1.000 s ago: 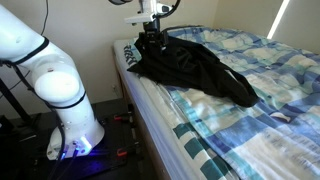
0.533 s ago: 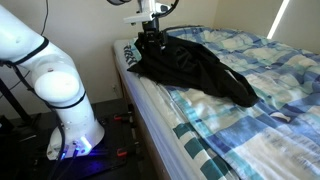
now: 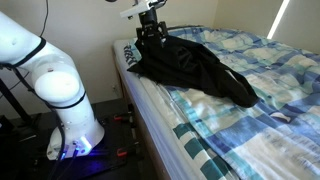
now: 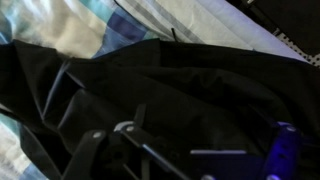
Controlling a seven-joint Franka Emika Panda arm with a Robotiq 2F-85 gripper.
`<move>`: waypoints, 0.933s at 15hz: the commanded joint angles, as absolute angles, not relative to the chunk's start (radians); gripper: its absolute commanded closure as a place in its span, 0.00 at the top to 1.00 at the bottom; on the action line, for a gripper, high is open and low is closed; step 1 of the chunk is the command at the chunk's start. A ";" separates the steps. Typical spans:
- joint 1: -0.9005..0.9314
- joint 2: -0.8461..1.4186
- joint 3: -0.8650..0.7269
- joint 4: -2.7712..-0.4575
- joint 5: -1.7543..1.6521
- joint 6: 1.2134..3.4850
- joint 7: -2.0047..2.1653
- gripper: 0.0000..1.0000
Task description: Spread the black jacket
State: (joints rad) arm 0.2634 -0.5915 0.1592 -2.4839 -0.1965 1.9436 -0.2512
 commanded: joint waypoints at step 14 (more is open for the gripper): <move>0.429 -0.547 0.248 -2.441 -0.228 2.007 -0.390 1.00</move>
State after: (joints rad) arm 0.4248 -0.6250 0.2579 -2.4391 -0.2060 1.9185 -0.3295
